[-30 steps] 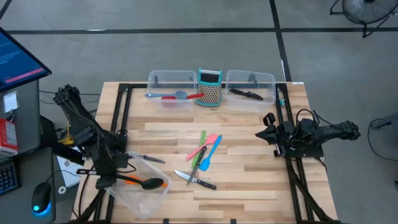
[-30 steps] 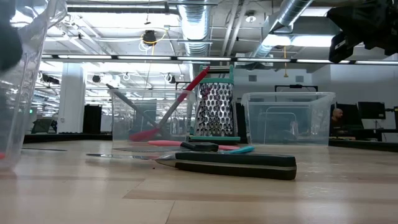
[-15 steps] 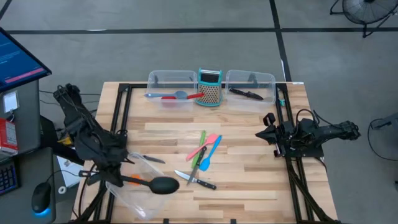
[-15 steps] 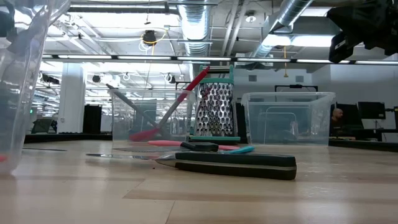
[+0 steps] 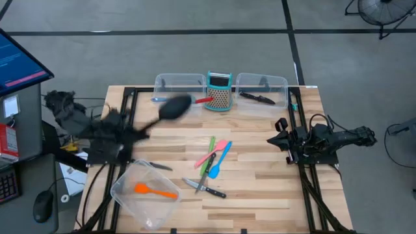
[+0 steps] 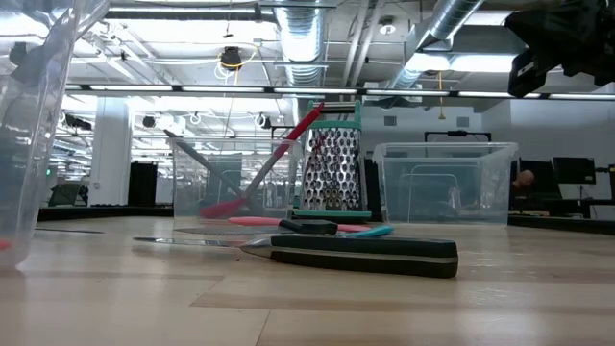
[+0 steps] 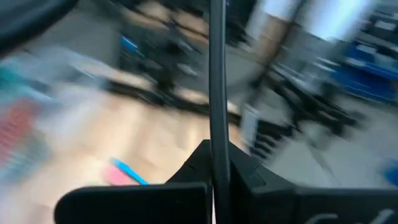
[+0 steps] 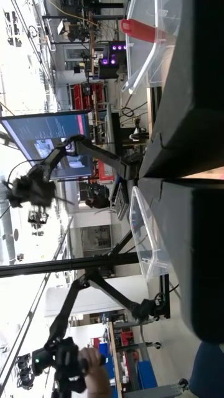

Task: Pick & Place Kitchen Items
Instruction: Put the black serving spoon from the bottom transparent bin to the top left transparent bin

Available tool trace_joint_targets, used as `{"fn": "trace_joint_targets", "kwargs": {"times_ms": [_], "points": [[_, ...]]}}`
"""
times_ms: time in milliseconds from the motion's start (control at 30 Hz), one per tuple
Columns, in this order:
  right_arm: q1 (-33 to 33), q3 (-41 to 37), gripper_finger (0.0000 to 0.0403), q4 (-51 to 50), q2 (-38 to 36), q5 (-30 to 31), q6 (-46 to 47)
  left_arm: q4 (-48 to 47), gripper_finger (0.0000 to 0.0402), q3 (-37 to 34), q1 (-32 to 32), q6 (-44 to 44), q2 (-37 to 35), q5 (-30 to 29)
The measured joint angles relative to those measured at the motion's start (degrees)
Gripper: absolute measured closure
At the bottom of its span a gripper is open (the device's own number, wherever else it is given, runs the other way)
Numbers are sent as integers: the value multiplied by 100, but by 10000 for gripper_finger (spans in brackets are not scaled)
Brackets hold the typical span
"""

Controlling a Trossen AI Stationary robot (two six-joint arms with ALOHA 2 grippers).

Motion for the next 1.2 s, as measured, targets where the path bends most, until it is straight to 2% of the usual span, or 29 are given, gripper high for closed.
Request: {"fn": "trace_joint_targets", "kwargs": {"times_ms": [100, 167, 367, 467, 633, 900, 1033, 1200], "points": [[-2, -2, 403, 0, 0, 0, 0, 25, 401, 236, 731, 289, -1, -382], [-2, -2, 403, 0, -1, 0, 0, -36, 401, 369, 1281, 137, -2, -396], [-2, -2, 403, 0, -2, -2, 0, -420, 401, 845, 2915, -103, 51, 261], [-2, -2, 403, 0, -2, -2, 0, -412, 401, 1141, 3657, 171, 186, 390], [-2, -1, 403, 0, -1, 0, 0, -726, 401, 1746, 4733, 833, 753, 1365], [-2, -2, 403, 0, -2, 0, 0, -2323, 401, 2955, 6361, 1816, 2121, 3308], [-1, -1, 403, 0, -1, -1, 0, -2916, 401, 3421, 7043, 2404, 2539, 3522], [-2, 0, 403, 0, -2, -2, 0, -3587, 401, 3549, 7765, 2882, 2846, 3518]]}}
